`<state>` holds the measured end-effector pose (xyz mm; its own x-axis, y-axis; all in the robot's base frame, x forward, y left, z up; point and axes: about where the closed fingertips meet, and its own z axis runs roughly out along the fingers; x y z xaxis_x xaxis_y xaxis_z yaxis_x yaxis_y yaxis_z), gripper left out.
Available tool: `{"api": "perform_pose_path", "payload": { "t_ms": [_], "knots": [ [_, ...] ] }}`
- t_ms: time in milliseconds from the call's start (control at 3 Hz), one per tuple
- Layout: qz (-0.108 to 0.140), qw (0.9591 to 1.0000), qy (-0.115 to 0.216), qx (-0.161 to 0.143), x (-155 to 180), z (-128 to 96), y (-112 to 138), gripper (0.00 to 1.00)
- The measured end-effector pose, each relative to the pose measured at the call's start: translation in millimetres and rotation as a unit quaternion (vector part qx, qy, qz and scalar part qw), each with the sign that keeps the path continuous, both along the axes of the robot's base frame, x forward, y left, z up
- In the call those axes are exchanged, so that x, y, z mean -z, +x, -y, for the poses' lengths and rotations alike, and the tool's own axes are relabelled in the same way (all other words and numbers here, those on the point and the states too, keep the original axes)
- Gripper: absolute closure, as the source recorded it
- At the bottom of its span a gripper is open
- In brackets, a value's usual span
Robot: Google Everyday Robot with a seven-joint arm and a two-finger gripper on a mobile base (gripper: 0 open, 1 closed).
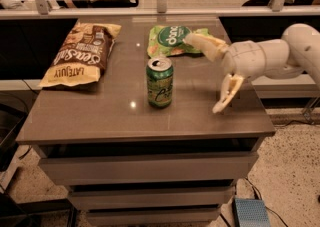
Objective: Place green can upright
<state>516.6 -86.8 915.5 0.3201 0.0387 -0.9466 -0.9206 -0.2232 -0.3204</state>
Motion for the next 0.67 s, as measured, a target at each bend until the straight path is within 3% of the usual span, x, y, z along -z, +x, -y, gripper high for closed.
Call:
{"api": "perform_pose_path", "payload": {
  "t_ms": [667],
  "knots": [
    [0.007,0.9999,0.005,0.014,-2.4,9.5,-0.6,0.00]
  ]
}}
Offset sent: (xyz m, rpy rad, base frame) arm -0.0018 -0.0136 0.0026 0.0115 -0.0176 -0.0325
